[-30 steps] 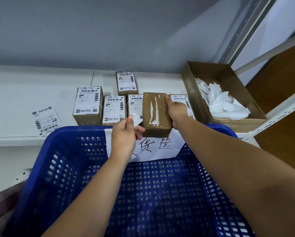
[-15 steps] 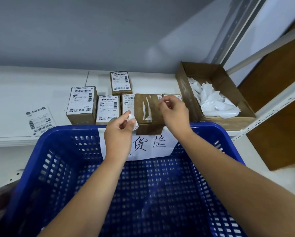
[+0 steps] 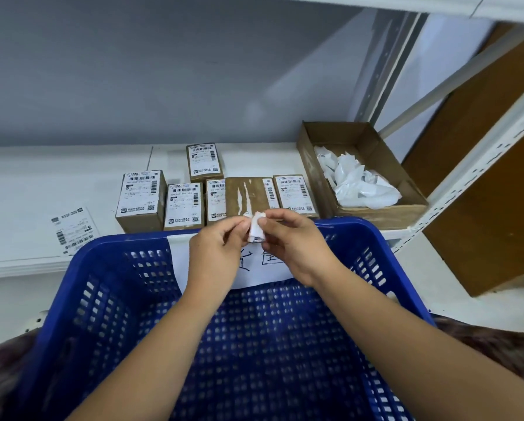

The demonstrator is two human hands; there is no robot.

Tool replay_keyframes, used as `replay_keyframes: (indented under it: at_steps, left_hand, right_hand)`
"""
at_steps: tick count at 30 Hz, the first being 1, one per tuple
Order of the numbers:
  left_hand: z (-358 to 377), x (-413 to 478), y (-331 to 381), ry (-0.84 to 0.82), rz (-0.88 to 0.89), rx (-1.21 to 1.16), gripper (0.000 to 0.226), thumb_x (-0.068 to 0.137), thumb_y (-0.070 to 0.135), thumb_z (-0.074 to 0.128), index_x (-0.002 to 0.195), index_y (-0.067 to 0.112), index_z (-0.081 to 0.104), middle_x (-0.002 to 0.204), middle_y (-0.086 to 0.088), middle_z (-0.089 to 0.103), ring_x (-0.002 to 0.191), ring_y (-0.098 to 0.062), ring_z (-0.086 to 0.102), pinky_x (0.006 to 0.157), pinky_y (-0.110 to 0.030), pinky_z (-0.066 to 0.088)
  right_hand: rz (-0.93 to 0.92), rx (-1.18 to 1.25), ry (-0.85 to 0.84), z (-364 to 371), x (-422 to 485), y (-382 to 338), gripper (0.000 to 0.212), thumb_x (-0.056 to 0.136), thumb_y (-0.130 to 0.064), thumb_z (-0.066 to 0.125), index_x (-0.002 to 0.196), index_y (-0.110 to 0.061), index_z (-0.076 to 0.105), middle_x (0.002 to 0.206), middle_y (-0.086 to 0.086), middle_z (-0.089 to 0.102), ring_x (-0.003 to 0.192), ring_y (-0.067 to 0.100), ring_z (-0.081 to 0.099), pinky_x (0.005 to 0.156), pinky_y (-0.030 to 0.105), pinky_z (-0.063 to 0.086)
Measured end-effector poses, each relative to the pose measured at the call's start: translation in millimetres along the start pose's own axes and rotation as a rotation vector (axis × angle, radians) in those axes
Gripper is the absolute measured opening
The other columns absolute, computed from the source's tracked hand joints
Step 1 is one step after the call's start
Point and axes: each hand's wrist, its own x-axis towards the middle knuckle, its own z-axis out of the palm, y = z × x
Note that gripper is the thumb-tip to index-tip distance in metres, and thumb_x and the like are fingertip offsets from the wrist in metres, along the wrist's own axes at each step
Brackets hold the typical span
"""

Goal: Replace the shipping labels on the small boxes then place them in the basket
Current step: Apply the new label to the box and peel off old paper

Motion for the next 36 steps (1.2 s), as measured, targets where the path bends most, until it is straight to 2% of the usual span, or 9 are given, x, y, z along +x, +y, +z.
replay_keyframes:
  at_steps: [6,10,15,17,21,26,28,31,36]
  left_hand:
    - [7,-4,9,-0.056,-0.074,-0.05,0.029,0.094,0.018,0.055,0.12,0.029,0.059,0.097,0.012,0.068,0.093,-0.012,0.067,0.093,-0.036,0.051]
    - [6,-3,4,-0.1,-0.158,-0.067,0.025,0.095,0.013,0.053,0.099,0.036,0.057,0.095,0.007,0.07,0.086,-0.013,0.067,0.086,-0.034,0.053]
    - [14,-5,-5,-0.199,-0.15,0.034,0.026,0.095,0.013,0.05,0.092,0.036,0.06,0.087,0.011,0.07,0.081,-0.008,0.066,0.074,-0.019,0.048]
    - [17,-5,-9,-0.213,-0.162,0.048,0.023,0.095,0.015,0.051,0.091,0.035,0.061,0.087,0.013,0.07,0.079,-0.004,0.066,0.073,-0.016,0.047]
    - [21,-5,-19,-0.232,-0.17,0.088,0.022,0.095,0.014,0.051,0.093,0.033,0.062,0.086,0.012,0.07,0.077,-0.002,0.065,0.076,-0.018,0.047]
    - [26,-2,-27,-0.241,-0.188,0.083,0.022,0.095,0.012,0.05,0.092,0.028,0.063,0.085,0.009,0.068,0.072,-0.003,0.064,0.072,-0.019,0.047]
    - [28,-2,-29,-0.253,-0.201,0.079,0.02,0.095,0.014,0.05,0.091,0.028,0.064,0.085,0.009,0.068,0.072,-0.004,0.064,0.069,-0.016,0.046]
    - [29,-6,-34,-0.287,-0.217,0.112,0.02,0.096,0.017,0.05,0.091,0.03,0.064,0.086,0.009,0.067,0.073,-0.002,0.064,0.066,-0.012,0.044]
    - [23,-17,-42,-0.317,-0.243,0.195,0.021,0.096,0.019,0.05,0.09,0.033,0.063,0.086,0.011,0.067,0.077,-0.004,0.063,0.062,-0.009,0.045]
  right_hand:
    - [-0.092,-0.072,0.278,-28,13,-4,0.014,0.092,-0.004,0.062,0.088,-0.013,0.053,0.07,0.003,0.058,0.059,0.011,0.053,0.052,0.019,0.045]
    - [-0.187,-0.312,0.586,-78,34,-3,0.016,0.092,-0.015,0.065,0.08,-0.015,0.054,0.078,-0.001,0.064,0.071,0.014,0.058,0.067,0.025,0.046]
    - [-0.262,-0.637,0.728,-131,52,-7,0.01,0.094,-0.019,0.063,0.088,-0.013,0.058,0.075,-0.009,0.058,0.074,0.013,0.054,0.06,0.022,0.039]
    - [-0.298,-0.761,0.764,-143,59,-8,0.008,0.096,-0.019,0.059,0.098,-0.011,0.06,0.083,-0.005,0.061,0.08,0.016,0.057,0.068,0.026,0.042]
    - [-0.364,-0.962,0.76,-161,77,-10,0.018,0.098,-0.014,0.055,0.114,-0.01,0.062,0.114,0.007,0.066,0.099,0.025,0.062,0.087,0.036,0.052]
    - [-0.287,-1.301,0.561,-171,94,-14,0.031,0.1,-0.006,0.045,0.127,0.002,0.057,0.14,0.017,0.05,0.127,0.03,0.048,0.104,0.031,0.035]
    - [-0.183,-1.479,0.423,-168,97,-10,0.038,0.105,-0.018,0.037,0.133,0.002,0.052,0.15,0.018,0.04,0.143,0.029,0.03,0.114,0.029,0.019]
    - [-0.025,-1.574,0.417,-168,107,3,0.062,0.101,-0.057,0.023,0.142,-0.015,0.045,0.159,0.009,0.027,0.15,0.029,0.004,0.119,0.047,-0.002]
    - [-0.033,-1.689,0.447,-167,111,7,0.063,0.097,-0.057,0.04,0.135,-0.007,0.045,0.144,0.014,0.045,0.137,0.031,0.035,0.114,0.047,0.02]
